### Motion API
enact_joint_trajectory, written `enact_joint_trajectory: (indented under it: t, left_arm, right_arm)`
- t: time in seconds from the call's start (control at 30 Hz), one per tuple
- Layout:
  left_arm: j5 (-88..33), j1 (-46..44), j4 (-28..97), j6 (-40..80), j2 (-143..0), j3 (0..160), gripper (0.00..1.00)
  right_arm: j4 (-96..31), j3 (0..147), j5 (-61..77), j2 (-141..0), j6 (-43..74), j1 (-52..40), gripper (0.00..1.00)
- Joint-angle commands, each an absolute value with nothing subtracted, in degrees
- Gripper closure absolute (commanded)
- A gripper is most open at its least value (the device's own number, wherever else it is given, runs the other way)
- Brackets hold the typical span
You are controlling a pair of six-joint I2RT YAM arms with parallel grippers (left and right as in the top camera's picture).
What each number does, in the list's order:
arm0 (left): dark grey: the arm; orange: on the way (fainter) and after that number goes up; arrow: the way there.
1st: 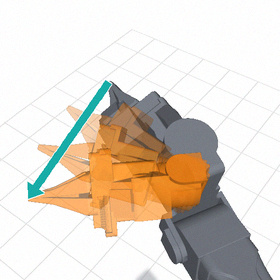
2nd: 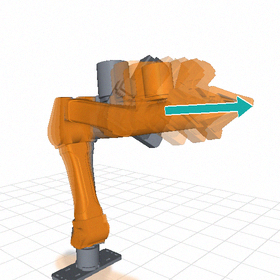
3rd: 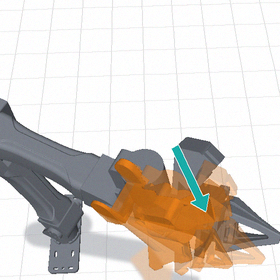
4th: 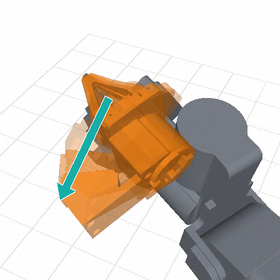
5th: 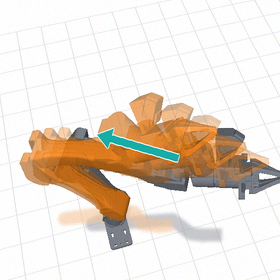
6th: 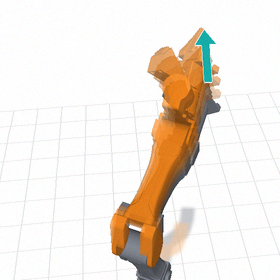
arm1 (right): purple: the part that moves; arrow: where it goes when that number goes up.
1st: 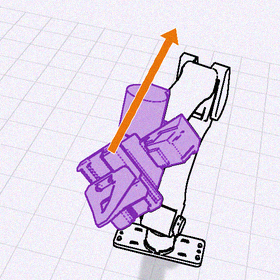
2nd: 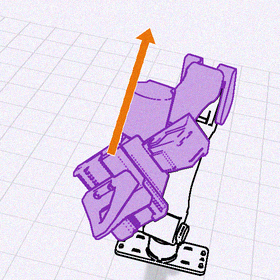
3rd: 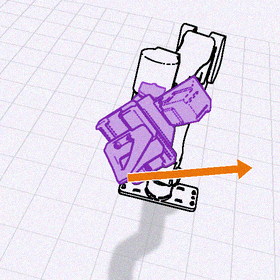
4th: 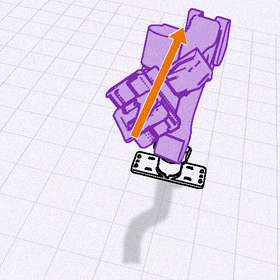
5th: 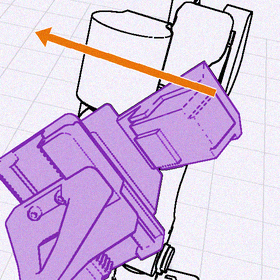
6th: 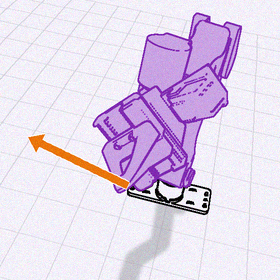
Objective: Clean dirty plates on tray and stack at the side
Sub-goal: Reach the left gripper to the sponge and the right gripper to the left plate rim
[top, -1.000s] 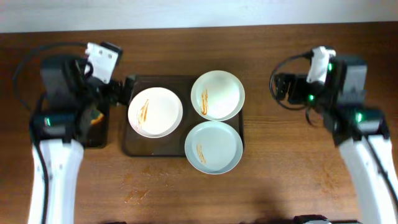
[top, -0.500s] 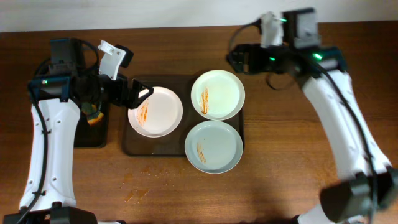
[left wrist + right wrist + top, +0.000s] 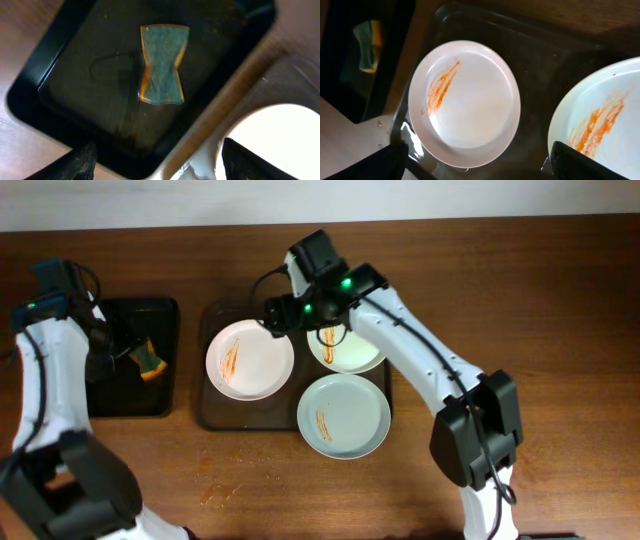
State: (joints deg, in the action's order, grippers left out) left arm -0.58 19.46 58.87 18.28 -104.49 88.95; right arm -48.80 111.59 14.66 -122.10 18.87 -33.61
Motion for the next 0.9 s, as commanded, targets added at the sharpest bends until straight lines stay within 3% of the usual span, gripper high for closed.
enact_joint_trajectory:
  t: [0.0,0.17,0.27,0.57,0.73,0.87]
  left_arm:
    - [1.48,19.09,54.76,19.66,-111.39,89.49,0.22]
    - [1.61,16.69,46.68,15.68,-118.24,89.49,0.30]
    - [2.96,15.49,46.68,15.57,-119.98,89.45,0.45]
    - [7.77,15.53,53.89,21.69,-121.91,90.50,0.46]
    - [8.01,15.53,50.63,21.63,-121.93,90.96,0.46]
    - [7.99,15.53,49.28,21.63,-121.99,90.80,0.58]
  right_arm:
    - [-48.62,112.40,6.79,-122.34,18.92,-35.42,0.09]
    - [-48.66,112.40,6.76,-122.34,17.10,-35.14,0.09]
    - [-49.50,112.40,6.76,-122.37,16.78,-35.14,0.09]
    - [-49.89,110.89,6.79,-122.37,16.78,-35.14,0.09]
    - [-49.87,110.17,6.76,-122.37,16.78,-35.14,0.09]
    - [-49.89,110.15,6.76,-122.37,16.80,-35.14,0.09]
